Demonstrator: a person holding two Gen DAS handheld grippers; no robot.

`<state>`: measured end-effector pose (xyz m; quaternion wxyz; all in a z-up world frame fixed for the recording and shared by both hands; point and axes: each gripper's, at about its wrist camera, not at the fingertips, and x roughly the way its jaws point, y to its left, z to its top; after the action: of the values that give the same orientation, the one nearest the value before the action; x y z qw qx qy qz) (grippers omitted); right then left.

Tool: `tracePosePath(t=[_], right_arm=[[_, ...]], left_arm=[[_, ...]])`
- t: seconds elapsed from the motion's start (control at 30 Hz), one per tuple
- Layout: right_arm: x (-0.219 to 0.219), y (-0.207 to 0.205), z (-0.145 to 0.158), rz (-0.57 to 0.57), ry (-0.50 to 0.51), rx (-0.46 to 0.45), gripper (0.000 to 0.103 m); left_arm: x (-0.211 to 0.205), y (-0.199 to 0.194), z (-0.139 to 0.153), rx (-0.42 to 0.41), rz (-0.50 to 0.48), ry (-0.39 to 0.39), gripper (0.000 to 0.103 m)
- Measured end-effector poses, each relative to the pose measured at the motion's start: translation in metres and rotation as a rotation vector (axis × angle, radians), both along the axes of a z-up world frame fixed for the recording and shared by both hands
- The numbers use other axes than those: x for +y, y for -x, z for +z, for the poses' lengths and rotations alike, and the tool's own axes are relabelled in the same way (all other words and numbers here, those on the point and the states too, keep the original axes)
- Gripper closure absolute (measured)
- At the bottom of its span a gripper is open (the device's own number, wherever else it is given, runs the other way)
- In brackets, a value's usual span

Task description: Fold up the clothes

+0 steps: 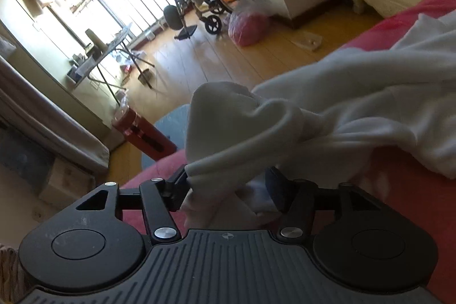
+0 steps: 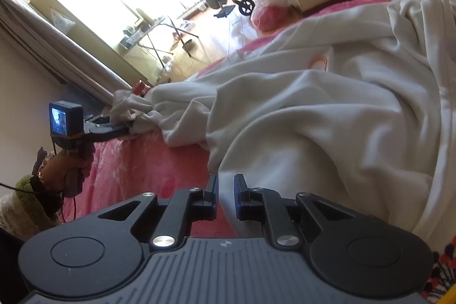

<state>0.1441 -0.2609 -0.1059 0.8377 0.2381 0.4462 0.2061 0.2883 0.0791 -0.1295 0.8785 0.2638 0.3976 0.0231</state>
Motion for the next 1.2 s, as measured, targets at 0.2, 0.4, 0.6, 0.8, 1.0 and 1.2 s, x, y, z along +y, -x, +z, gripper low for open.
tracePosePath(t=[0.2, 0.4, 0.6, 0.8, 1.0, 1.2], right_arm=[[0.001, -0.004, 0.002, 0.001, 0.01, 0.006, 0.09], [-0.001, -0.006, 0.016, 0.031, 0.041, -0.034, 0.09], [-0.015, -0.037, 0.065, 0.054, 0.187, -0.234, 0.061], [-0.019, -0.104, 0.066, 0.09, 0.408, -0.318, 0.036], [-0.018, -0.166, 0.029, 0.181, 0.611, -0.267, 0.038], [-0.013, -0.187, -0.017, 0.275, 0.713, -0.24, 0.04]], left_arm=[[0.039, 0.015, 0.03, 0.135, 0.088, 0.178, 0.011], [0.077, 0.025, 0.064, 0.184, 0.196, 0.356, 0.008], [0.052, 0.021, 0.109, 0.134, 0.065, 0.497, 0.005], [-0.038, -0.029, 0.09, 0.137, -0.259, 0.487, 0.005], [-0.128, -0.084, 0.04, 0.229, -0.442, 0.464, 0.029], [-0.16, -0.097, -0.004, 0.283, -0.442, 0.387, 0.045]])
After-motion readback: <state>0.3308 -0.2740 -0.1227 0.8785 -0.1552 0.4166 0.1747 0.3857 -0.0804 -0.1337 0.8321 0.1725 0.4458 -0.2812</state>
